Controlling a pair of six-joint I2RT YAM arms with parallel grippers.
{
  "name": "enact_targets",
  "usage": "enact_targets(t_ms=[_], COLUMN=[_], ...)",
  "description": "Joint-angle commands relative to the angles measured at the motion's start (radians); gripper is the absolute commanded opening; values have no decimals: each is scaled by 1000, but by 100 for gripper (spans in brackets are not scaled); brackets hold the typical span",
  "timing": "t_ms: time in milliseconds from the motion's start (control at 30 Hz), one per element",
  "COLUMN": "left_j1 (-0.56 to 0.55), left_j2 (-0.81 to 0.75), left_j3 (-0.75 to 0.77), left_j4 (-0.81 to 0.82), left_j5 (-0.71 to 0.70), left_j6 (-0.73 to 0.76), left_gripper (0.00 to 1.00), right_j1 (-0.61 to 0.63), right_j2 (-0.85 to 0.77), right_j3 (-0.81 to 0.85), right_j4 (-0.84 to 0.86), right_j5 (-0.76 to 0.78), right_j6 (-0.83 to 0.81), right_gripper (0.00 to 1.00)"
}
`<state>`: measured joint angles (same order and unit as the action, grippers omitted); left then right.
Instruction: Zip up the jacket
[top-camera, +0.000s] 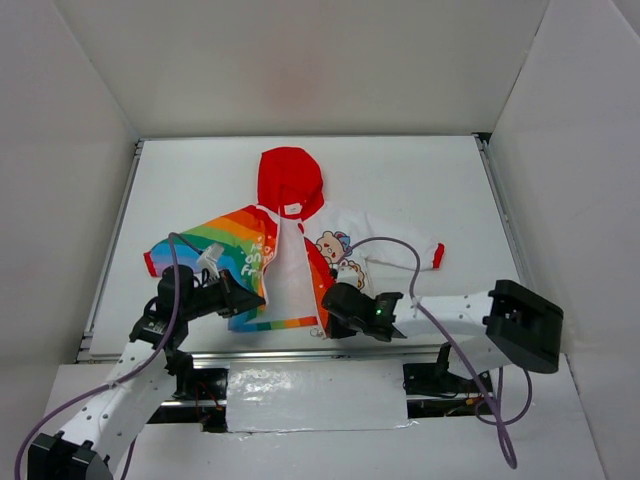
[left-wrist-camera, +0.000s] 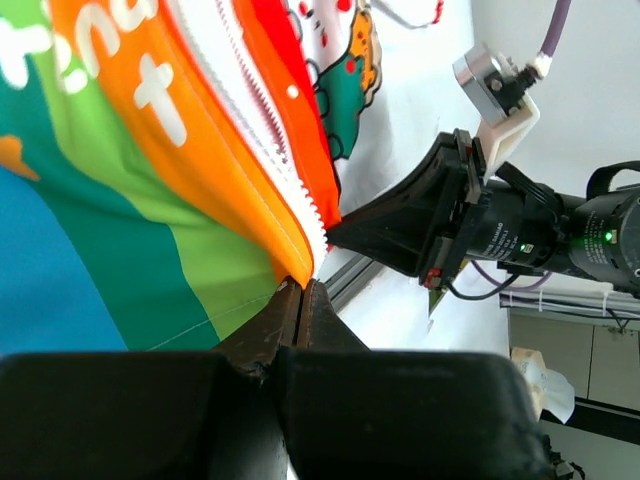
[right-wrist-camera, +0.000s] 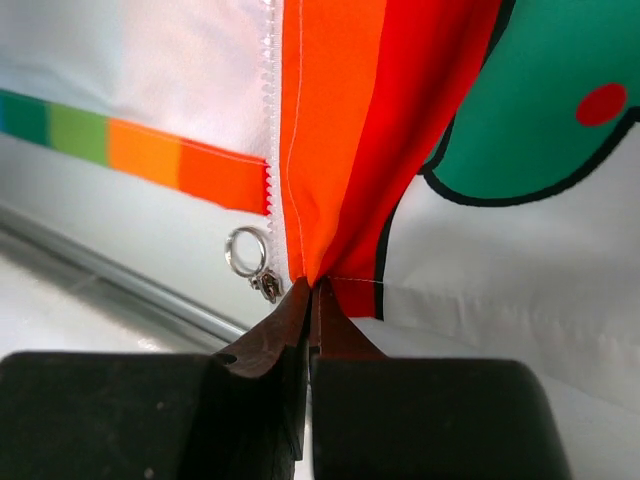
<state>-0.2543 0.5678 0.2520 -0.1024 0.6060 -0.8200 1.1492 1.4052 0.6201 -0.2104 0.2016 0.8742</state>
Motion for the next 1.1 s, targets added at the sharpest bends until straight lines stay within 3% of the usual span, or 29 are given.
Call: enact_targets(t_ms=[0,167,533,667,833,933,1067], left_j1=[-2,-7,-14,-20,-43,-53,-59], left_j2=[-16,-20,-5,1,46,55,41], left_j3=[-31,-98,-114,-135,-103,-99,-97], left_j4=[154,395,570,665,649,652,668], left_j5=[54,86,58,43,26,17,-2], left_j6=[-45,-171,-237,-258,-231,-223,-225], left_gripper=[0,0,0,0,0,0,0], right_j1=[-5,-6,-11,-11,-20,-20,-40], right_j2=[-118,-258,-382,-350,-267,-236,-190], right_j3=[-69,-186,-391,-505,-435,-346,-303], right_j4=[216,437,877,1241,1278,1176,1218], right_j5=[-4,30,39,-14,-22,-13,-43], right_j6=[40,54,-81,-185,-268,-270,-251], right_gripper=[0,0,0,0,0,0,0])
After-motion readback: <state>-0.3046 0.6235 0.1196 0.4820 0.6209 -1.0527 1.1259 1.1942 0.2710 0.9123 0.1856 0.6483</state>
